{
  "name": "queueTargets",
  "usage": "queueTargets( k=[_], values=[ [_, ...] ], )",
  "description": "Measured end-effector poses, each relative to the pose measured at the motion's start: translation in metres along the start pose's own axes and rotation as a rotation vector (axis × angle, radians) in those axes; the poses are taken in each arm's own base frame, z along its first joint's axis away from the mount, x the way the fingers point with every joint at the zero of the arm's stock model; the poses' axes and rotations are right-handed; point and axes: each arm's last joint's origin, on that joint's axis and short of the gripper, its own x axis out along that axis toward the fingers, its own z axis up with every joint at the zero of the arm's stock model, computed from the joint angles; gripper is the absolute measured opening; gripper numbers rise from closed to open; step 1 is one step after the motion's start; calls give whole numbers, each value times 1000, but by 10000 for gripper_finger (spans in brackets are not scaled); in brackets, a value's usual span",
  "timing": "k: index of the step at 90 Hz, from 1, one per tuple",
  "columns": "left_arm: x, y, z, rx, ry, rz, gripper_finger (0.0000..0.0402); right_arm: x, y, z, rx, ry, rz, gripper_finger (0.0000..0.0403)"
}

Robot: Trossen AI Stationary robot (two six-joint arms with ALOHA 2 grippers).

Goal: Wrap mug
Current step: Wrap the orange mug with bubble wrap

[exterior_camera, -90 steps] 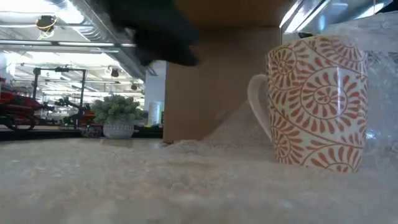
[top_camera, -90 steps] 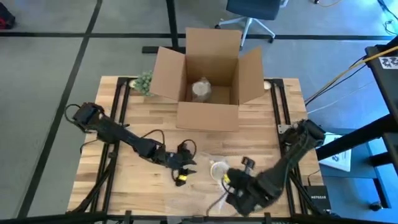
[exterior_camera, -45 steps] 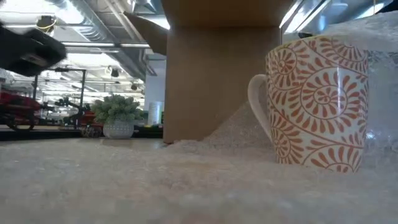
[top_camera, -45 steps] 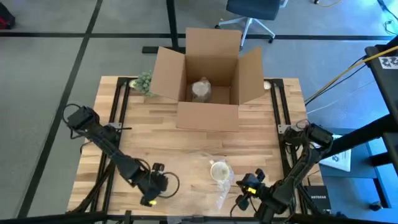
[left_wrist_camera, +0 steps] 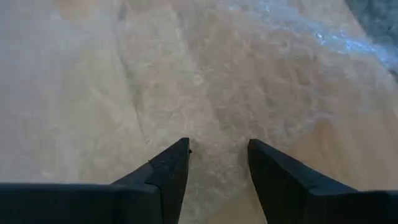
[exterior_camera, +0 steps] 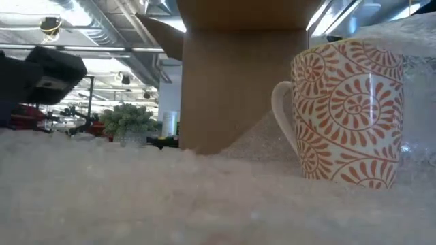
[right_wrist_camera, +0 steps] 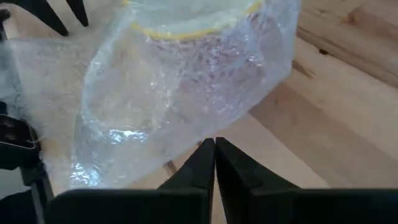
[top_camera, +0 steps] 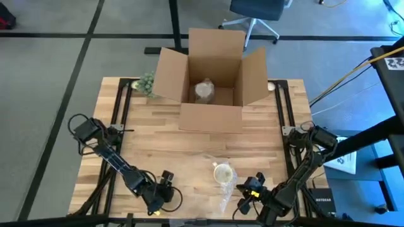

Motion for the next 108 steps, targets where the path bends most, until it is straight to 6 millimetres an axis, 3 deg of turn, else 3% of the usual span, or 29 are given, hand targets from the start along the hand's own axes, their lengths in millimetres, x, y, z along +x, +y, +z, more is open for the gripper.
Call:
queueTargets(
  k=[15,20,30,43,70,84,108],
  values=[
    [-3,0,-1,-64,20,-5,25,4,2,-4,13,-9,13,0],
    [-10,1,0,-85,19,-1,10,5,2,-6,9,-6,10,0],
    [-30,3,8,-90,7,50,2,6,3,-7,13,-3,12,0],
    [-63,14,38,-147,-135,41,1,8,3,-5,19,-14,10,0],
    [-75,44,78,-146,-329,79,0,17,8,3,6,-13,20,0],
    [-92,63,113,-146,-513,137,0,18,6,4,-4,9,4,0],
    [-90,119,132,-159,-622,229,0,21,6,7,-91,11,-11,0]
  ],
)
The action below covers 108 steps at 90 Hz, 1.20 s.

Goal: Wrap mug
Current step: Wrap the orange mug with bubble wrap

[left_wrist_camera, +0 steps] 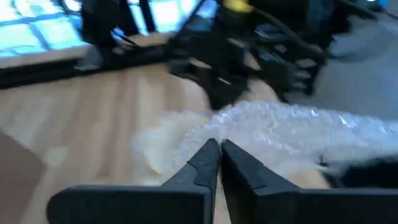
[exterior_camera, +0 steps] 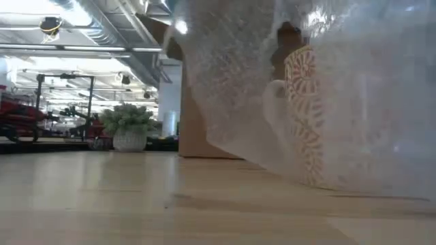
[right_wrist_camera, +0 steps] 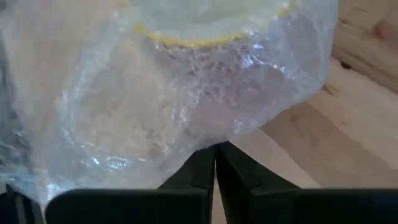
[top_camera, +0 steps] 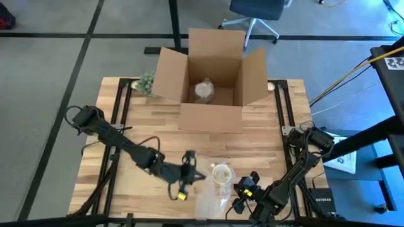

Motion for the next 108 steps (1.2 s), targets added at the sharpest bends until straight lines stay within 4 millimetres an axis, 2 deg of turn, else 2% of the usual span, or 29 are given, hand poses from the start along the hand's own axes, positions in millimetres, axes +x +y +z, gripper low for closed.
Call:
queueTargets(
  k=[17,28,40,50,58,74,82,88,96,108],
  values=[
    [36,23,-6,-29,-91,-79,0,4,-2,4,-47,11,-28,0],
    [63,30,-25,-48,-85,-83,0,4,-3,3,-76,43,-27,0],
    [89,41,-54,-55,0,-70,0,4,-2,3,-75,44,-23,0],
    [101,44,-68,-89,33,-96,0,-1,3,8,-88,50,-18,0],
    [103,44,-70,-106,32,-98,0,-17,11,24,-91,85,-14,0],
    [102,41,-69,-104,17,-111,0,-67,23,74,-198,118,-4,0],
    [102,41,-68,-105,8,-111,0,-78,23,99,-233,79,-48,0],
    [102,40,-68,-106,2,-113,0,-73,22,113,-246,73,-70,0],
    [102,40,-68,-106,1,-114,0,-54,22,124,-264,124,-63,0],
    [102,40,-68,-107,0,-113,0,-13,15,124,-265,257,-35,0]
  ],
)
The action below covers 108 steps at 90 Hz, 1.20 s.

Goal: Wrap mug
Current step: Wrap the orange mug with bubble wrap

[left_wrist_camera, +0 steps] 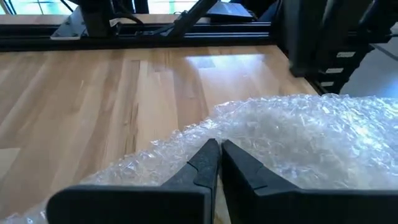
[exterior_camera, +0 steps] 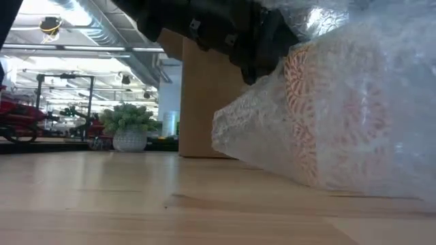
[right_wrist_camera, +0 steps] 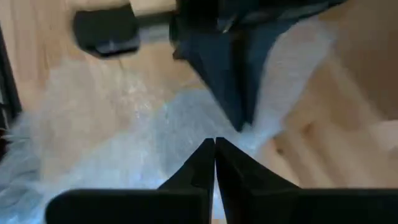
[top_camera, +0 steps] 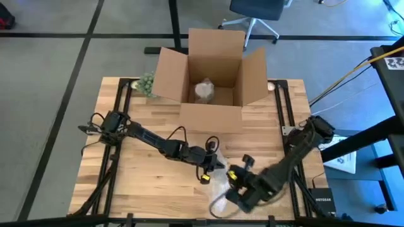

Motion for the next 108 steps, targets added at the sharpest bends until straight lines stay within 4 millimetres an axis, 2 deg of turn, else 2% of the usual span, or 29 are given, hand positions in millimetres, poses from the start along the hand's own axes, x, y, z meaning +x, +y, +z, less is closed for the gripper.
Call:
queueTargets(
  k=[13,31,50,63,70,76,83,96,102,108],
  values=[
    [0,-4,-1,48,2,-7,0,30,-7,0,15,48,36,0],
    [-8,-11,4,151,25,-23,0,44,-12,-2,38,83,76,0],
    [-41,-15,30,215,74,-35,0,45,-12,-2,38,68,74,0],
    [-73,-16,45,208,156,-40,0,45,-12,-2,30,47,69,0],
    [-89,-14,47,179,241,-7,0,45,-12,-1,28,37,63,0],
    [-95,-9,38,155,355,89,0,45,-12,-1,28,32,61,0],
    [-93,-2,20,167,414,197,0,45,-12,-1,25,22,61,0],
    [-65,13,-15,156,325,238,0,45,-10,0,28,11,71,0],
    [-55,16,-19,135,265,236,0,45,-10,0,29,9,73,0],
    [-50,15,-13,109,176,174,0,45,-10,0,31,8,75,0]
  ],
)
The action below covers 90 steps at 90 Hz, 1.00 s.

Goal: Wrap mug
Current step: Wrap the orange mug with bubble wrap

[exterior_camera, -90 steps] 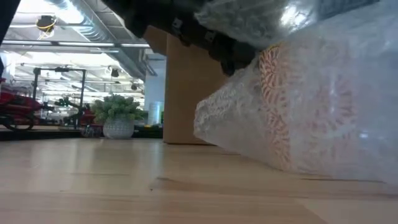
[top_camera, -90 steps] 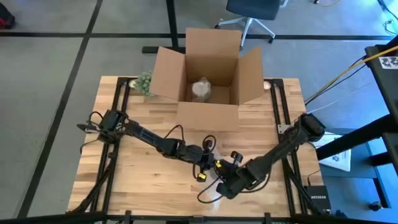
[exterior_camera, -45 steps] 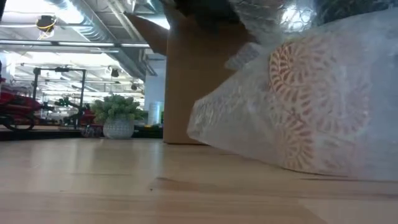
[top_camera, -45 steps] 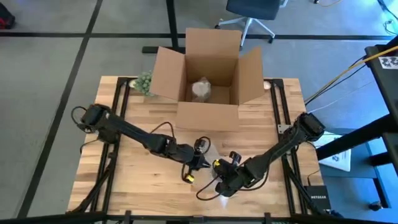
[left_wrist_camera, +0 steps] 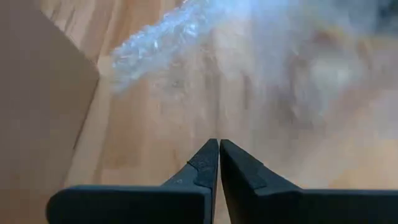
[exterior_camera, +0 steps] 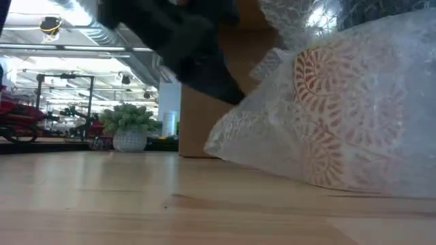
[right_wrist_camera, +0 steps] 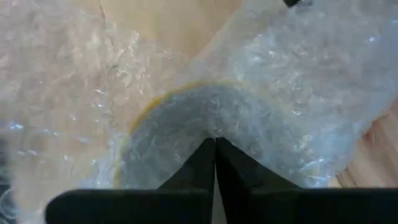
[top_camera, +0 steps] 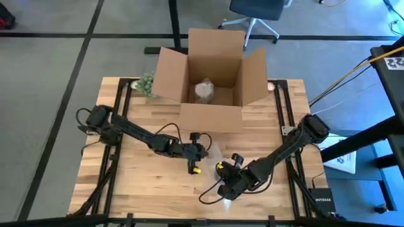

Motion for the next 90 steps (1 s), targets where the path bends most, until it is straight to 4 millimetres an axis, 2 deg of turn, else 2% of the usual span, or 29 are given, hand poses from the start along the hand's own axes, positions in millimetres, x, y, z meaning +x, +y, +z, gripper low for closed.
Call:
queueTargets(
  k=[10,18,28,40,54,65,77,90],
  values=[
    [0,-11,13,-20,-142,-181,0,0,0,0,2,-4,5,0],
    [-2,-19,15,-3,-185,-242,0,0,1,1,-7,-10,13,0],
    [-4,-25,18,12,-215,-249,0,0,2,2,-13,-18,18,0],
    [11,-29,7,-14,-192,-249,0,0,3,2,-10,-34,17,0],
    [30,-37,9,-17,-188,-228,0,0,3,3,-10,-36,24,0],
    [34,-38,10,-41,-171,-193,0,-2,4,3,-14,-23,27,0],
    [34,-37,9,-40,-154,-188,0,-19,8,14,-41,29,21,0],
    [34,-37,9,-41,-154,-185,0,-57,12,34,-62,75,35,0]
  ],
)
